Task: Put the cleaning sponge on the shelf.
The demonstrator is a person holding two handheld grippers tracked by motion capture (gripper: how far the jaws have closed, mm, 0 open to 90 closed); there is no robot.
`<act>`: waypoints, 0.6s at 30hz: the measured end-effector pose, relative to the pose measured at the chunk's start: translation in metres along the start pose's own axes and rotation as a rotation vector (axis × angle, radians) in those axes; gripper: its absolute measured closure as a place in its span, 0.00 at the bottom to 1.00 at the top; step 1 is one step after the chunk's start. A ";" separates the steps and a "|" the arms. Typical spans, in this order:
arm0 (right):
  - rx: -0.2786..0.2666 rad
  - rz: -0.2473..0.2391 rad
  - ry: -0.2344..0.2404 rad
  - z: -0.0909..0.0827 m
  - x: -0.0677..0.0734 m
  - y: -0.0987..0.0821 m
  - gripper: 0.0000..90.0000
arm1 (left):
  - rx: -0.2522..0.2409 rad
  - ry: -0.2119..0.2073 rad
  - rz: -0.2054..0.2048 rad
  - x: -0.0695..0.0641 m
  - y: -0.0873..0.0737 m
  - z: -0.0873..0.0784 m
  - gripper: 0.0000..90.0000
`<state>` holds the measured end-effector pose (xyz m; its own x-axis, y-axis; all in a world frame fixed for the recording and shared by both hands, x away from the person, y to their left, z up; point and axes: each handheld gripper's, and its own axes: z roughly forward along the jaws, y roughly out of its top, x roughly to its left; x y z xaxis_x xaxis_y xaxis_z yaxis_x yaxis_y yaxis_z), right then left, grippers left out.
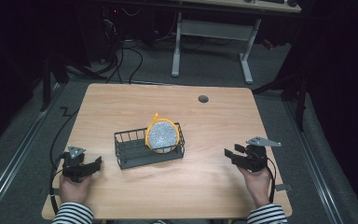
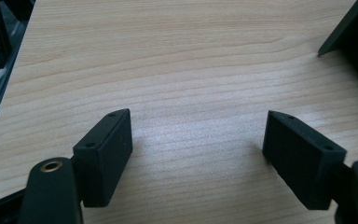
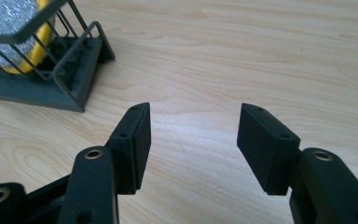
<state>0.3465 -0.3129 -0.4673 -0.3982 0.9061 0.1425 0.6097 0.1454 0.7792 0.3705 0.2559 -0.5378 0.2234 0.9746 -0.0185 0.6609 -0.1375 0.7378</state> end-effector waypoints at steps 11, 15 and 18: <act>0.045 -0.018 -0.082 0.011 -0.002 -0.024 0.48 | 0.000 0.000 0.000 0.000 0.000 0.000 0.27; 0.088 -0.034 -0.108 0.020 -0.002 -0.033 0.48 | 0.000 0.000 0.000 0.000 0.000 0.000 0.27; 0.088 -0.018 -0.115 0.024 -0.002 -0.040 0.48 | 0.000 0.000 0.000 0.000 0.000 0.000 0.27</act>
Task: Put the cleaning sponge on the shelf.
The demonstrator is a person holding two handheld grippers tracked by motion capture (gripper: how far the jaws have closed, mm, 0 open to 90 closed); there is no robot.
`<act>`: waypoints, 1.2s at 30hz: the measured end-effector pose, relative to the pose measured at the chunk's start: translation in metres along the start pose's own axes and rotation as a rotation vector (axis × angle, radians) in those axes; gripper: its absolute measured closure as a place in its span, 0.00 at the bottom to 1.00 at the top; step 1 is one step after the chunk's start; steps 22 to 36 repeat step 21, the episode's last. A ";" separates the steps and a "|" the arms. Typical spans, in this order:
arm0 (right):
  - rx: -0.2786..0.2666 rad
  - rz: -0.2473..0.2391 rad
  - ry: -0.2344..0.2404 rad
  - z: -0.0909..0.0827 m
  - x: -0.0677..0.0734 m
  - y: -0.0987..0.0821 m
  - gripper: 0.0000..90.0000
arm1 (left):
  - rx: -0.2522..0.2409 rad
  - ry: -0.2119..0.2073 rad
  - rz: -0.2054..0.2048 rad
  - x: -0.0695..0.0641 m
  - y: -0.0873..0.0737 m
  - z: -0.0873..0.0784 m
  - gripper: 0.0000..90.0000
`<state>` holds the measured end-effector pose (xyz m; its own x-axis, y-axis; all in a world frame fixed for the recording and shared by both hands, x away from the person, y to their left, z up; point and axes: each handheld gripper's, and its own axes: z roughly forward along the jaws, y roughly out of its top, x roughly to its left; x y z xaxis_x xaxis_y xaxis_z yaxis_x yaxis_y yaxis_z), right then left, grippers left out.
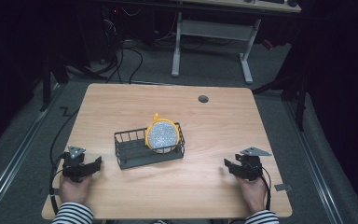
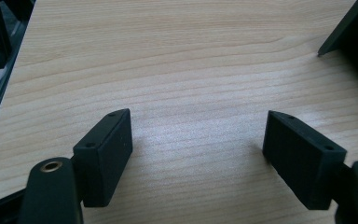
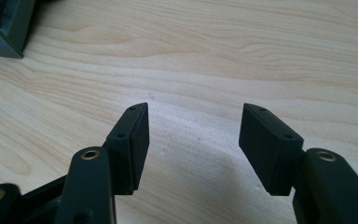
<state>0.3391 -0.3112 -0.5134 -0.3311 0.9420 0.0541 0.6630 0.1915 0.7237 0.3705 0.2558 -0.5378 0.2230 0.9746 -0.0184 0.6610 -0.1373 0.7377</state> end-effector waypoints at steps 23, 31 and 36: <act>-0.007 -0.053 -0.053 0.008 0.007 -0.016 0.43 | 0.000 0.000 -0.002 0.000 0.000 0.000 0.27; -0.007 -0.053 -0.053 0.008 0.007 -0.016 0.43 | 0.000 0.000 -0.002 0.000 0.000 0.000 0.27; -0.007 -0.053 -0.053 0.008 0.007 -0.016 0.43 | 0.000 0.000 -0.002 0.000 0.000 0.000 0.27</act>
